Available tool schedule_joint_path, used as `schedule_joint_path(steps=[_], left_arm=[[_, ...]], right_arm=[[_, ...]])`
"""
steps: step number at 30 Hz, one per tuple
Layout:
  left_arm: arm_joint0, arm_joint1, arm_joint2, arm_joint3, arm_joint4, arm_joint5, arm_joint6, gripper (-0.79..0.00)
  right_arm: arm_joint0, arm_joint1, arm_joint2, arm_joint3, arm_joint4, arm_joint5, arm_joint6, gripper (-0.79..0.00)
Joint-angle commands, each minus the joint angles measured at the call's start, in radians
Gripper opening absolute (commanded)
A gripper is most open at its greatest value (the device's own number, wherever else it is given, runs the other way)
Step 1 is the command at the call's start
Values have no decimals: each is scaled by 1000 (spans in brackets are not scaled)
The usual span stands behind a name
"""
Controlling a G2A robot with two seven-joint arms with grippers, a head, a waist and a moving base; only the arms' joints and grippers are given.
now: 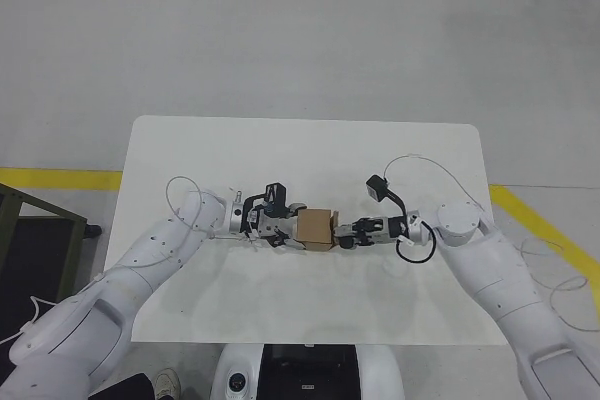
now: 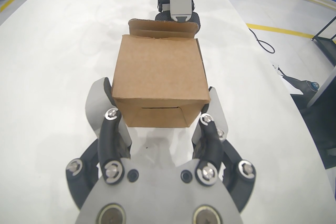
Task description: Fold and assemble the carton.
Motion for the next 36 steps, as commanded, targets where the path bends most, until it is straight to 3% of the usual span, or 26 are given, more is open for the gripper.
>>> schedule_joint_path(steps=[1, 11, 17, 36], left_arm=[[0, 0, -1, -1, 1, 0, 0, -206], [1, -2, -2, 1, 3, 0, -7, -203], [-1, -3, -2, 2, 3, 1, -13, -203], [3, -3, -11, 6, 7, 0, -6, -212]], right_arm=[[2, 0, 3, 9, 5, -2, 4, -591], [0, -1, 20, 34, 43, -14, 19, -606], [1, -6, 15, 45, 52, -18, 20, -705], [18, -10, -2, 53, -37, 11, -18, -656]])
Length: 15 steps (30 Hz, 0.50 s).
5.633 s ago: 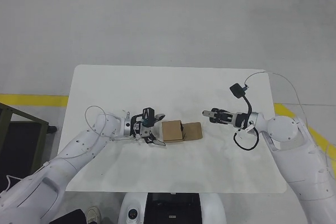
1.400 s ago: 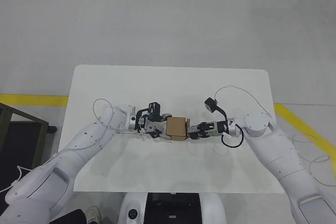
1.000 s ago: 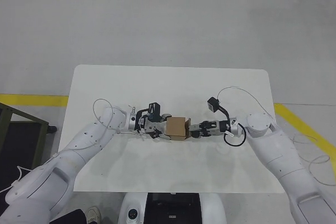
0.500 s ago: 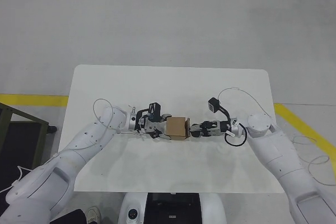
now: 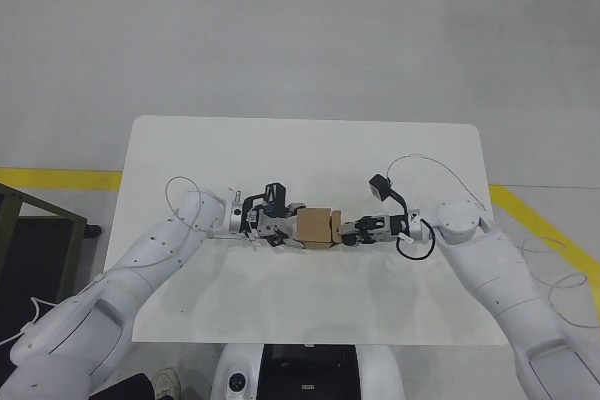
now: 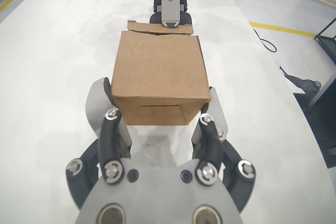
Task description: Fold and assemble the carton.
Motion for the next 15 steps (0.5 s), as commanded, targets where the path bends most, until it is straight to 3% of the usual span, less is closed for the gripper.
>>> schedule_joint_path(steps=[1, 15], left_arm=[[0, 0, -1, 0, 0, -1, 0, -212], [2, 0, -3, -5, 4, -1, 3, -212]], right_arm=[[-2, 1, 4, 0, -3, 1, -2, -656], [-3, 1, 0, -36, -41, 21, -13, -653]])
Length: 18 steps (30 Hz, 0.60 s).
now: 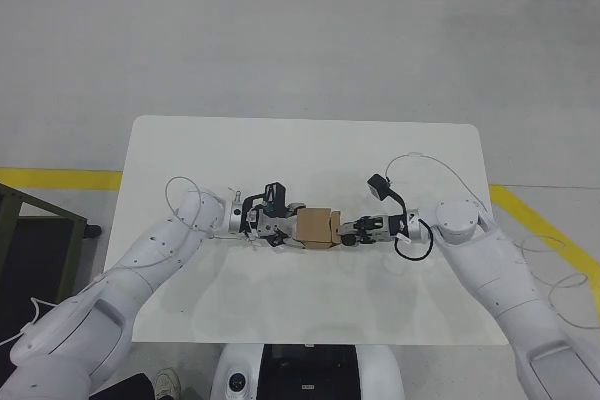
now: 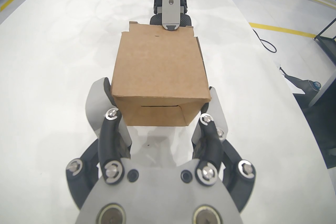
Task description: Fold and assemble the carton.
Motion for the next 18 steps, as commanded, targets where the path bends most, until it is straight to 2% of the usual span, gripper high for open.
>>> schedule_joint_path(steps=[1, 18], left_arm=[[0, 0, 0, -1, 1, -2, 0, -212], [2, 0, -1, -4, 0, -2, 2, -215]], right_arm=[[1, 0, -1, -2, -3, 1, -1, -653], [20, -10, -19, 1, -31, 17, -15, -659]])
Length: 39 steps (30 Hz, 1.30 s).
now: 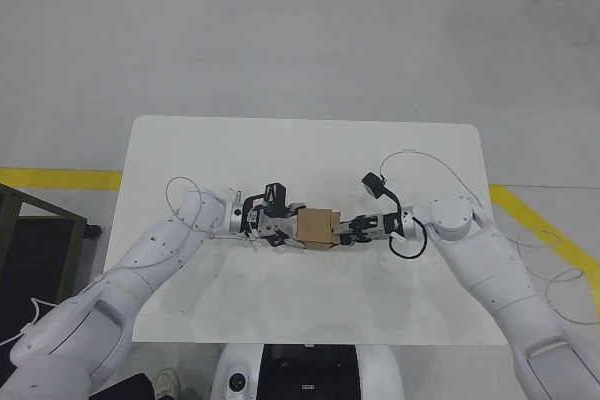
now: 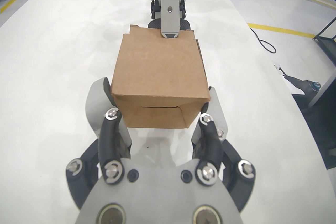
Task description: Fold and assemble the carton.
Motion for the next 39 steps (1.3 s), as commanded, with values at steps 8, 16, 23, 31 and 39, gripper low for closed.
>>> schedule_joint_path(steps=[8, 16, 23, 31, 39], left_arm=[[-1, 0, 3, 3, -2, 0, -1, -209], [-2, 0, 2, 1, -2, 0, -1, -209], [0, 1, 0, -3, -3, 0, -2, -209], [0, 2, 0, -6, -2, 0, 0, -212], [0, 3, -1, -7, -2, 0, 4, -219]], right_arm=[[-12, 6, 17, -1, 0, -3, 1, -650], [-9, 4, 13, -19, -18, 4, -9, -650], [-6, 3, 14, -27, -27, 12, -14, -656], [5, -4, -1, -38, -32, 15, -14, -656], [21, -14, -24, -34, -46, 21, -16, -653]])
